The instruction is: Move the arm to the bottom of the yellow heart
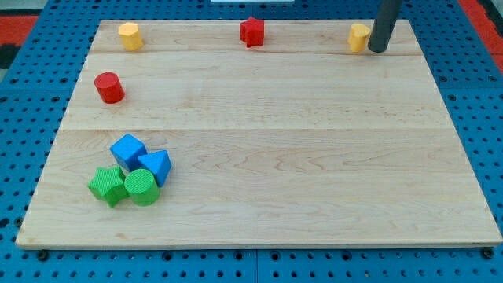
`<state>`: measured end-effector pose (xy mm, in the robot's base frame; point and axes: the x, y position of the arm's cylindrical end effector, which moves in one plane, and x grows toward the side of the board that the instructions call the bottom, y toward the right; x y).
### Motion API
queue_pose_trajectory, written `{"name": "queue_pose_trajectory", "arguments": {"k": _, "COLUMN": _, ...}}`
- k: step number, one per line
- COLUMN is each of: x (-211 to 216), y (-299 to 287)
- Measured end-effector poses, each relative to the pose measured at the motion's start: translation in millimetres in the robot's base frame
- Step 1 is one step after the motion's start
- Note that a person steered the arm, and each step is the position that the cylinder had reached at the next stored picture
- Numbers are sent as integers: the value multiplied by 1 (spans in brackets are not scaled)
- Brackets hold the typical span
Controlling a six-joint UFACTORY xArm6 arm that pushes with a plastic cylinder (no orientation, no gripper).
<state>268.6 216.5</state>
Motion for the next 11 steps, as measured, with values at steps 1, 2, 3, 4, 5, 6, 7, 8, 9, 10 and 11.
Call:
{"name": "queue_pose_trajectory", "arguments": {"k": 1, "x": 0, "y": 2}}
{"name": "queue_pose_trajectory", "arguments": {"k": 2, "x": 0, "y": 2}}
{"name": "queue_pose_trajectory", "arguments": {"k": 3, "x": 0, "y": 2}}
{"name": "queue_pose_trajectory", "arguments": {"k": 4, "x": 1, "y": 2}}
{"name": "queue_pose_trajectory", "arguments": {"k": 5, "x": 17, "y": 3}}
{"name": "queue_pose_trajectory", "arguments": {"k": 6, "x": 42, "y": 3}}
{"name": "queue_pose_trajectory", "arguments": {"k": 7, "x": 71, "y": 1}}
{"name": "queue_pose_trajectory", "arguments": {"k": 8, "x": 103, "y": -10}}
{"name": "queue_pose_trajectory", "arguments": {"k": 9, "x": 105, "y": -11}}
{"name": "queue_pose_trajectory", "arguments": {"k": 10, "x": 105, "y": -17}}
{"name": "queue_pose_trajectory", "arguments": {"k": 11, "x": 112, "y": -41}}
